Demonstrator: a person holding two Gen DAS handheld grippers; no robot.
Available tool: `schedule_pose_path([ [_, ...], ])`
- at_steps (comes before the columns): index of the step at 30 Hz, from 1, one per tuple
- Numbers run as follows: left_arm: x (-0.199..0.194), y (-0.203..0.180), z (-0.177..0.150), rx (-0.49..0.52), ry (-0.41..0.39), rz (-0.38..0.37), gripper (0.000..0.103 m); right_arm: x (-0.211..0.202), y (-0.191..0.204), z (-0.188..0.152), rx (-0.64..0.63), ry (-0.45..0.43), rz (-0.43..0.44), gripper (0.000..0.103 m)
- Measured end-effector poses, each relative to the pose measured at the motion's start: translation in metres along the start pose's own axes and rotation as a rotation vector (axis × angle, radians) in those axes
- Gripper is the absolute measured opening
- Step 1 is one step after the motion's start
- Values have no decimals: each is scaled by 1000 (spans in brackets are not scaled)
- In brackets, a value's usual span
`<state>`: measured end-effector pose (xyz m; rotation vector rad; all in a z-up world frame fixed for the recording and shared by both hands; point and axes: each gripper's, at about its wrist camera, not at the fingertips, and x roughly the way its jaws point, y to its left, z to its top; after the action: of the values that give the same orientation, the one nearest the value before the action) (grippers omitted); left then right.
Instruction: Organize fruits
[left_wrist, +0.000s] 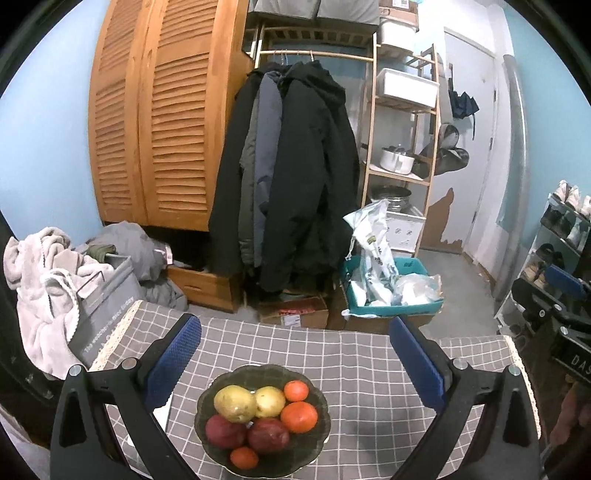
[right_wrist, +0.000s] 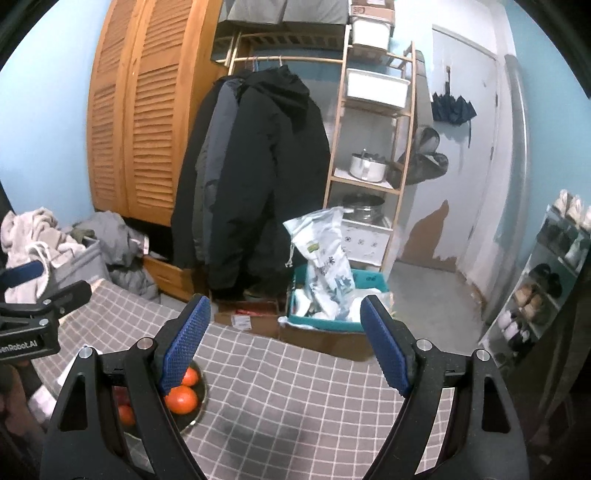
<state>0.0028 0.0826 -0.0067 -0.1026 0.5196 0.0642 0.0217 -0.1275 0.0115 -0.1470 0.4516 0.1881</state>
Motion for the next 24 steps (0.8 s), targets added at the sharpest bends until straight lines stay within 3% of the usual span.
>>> schedule_pose_path([
  [24,-1,-12,2,8,-11,-9,103,0,-17,-5,32,16,-3,82],
])
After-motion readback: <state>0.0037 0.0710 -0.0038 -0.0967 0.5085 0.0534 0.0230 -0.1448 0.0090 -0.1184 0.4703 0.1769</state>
